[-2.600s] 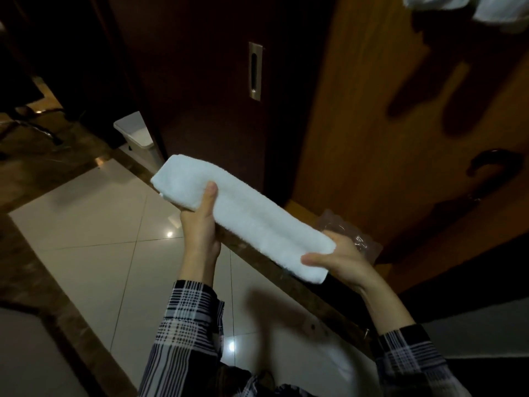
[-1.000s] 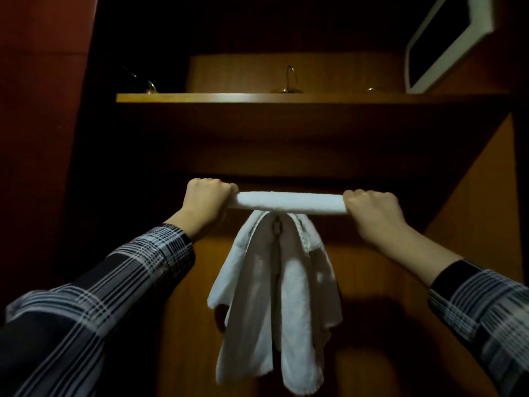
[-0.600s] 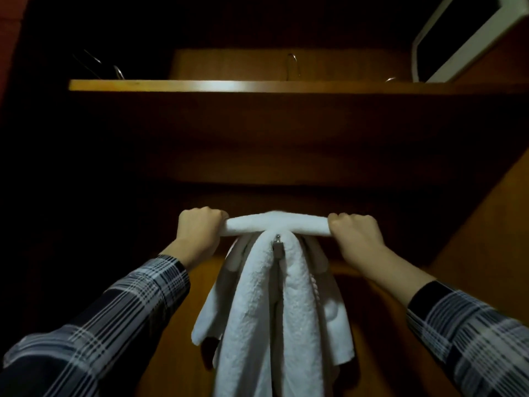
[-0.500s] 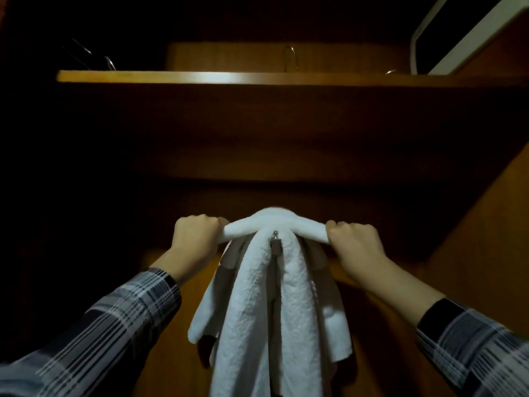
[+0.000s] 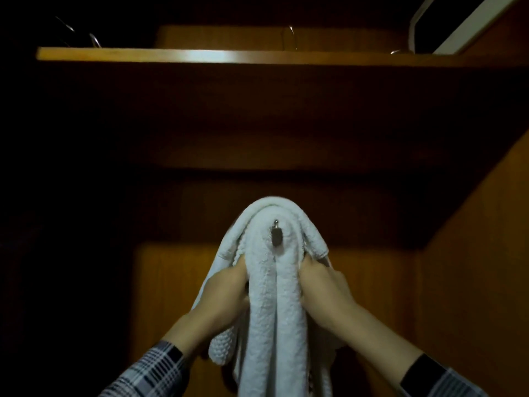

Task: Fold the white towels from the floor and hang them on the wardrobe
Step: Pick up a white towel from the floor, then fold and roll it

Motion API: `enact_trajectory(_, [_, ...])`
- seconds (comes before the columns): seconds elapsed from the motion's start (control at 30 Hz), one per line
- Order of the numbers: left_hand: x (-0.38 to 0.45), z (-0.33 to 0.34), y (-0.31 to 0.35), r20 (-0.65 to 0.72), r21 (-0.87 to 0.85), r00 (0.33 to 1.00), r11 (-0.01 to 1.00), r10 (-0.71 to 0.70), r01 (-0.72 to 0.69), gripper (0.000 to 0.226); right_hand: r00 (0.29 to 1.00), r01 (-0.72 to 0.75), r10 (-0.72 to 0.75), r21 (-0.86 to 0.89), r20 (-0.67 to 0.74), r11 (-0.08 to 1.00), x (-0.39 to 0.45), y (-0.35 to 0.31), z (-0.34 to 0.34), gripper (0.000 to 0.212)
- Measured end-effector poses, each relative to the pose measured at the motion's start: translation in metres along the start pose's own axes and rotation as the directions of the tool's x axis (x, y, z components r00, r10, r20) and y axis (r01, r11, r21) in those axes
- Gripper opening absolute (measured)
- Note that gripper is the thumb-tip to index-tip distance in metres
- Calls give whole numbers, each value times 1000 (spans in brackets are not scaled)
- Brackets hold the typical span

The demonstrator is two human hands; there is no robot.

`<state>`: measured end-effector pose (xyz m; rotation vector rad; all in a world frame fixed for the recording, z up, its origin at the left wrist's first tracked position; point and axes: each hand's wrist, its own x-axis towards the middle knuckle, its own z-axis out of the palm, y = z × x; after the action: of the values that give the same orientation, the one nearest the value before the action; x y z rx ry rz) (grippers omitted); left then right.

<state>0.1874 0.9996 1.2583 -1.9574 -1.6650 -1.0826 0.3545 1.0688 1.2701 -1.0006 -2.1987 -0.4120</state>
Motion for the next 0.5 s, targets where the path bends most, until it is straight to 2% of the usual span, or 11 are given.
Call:
enact_trajectory(0.07, [-4,-3,-1,-11,-38,1000,999,15,-16,30,999,-19,17,50,37,999,-7,3,-9,34])
enact_trajectory(0.13, [-14,-5,10,-180,-136,983,989,32,-57,28,997,-64,60,86,47,994,-18,2,-18,48])
enact_trajectory(0.23, [-31,9,11,-401,-193,912,981,-86,7,55,990,-140,140,61,2,988,-38,-4,-30,64])
enact_trajectory(0.27, [-37,13,10,-445,-172,893,985,-71,-8,59,986,-165,166,40,-27,986,-45,-6,-33,66])
enact_trajectory(0.33, [-48,17,8,-508,-76,859,990,64,-119,56,975,-199,200,12,-96,980,-57,-6,-37,63])
enact_trajectory(0.43, [-64,22,15,-454,49,832,942,317,-332,47,974,-209,206,-29,-95,977,-77,-1,-40,46])
enact_trajectory(0.5, [-78,31,21,-320,27,851,902,416,-431,42,974,-227,226,-43,-10,973,-93,3,-42,35])
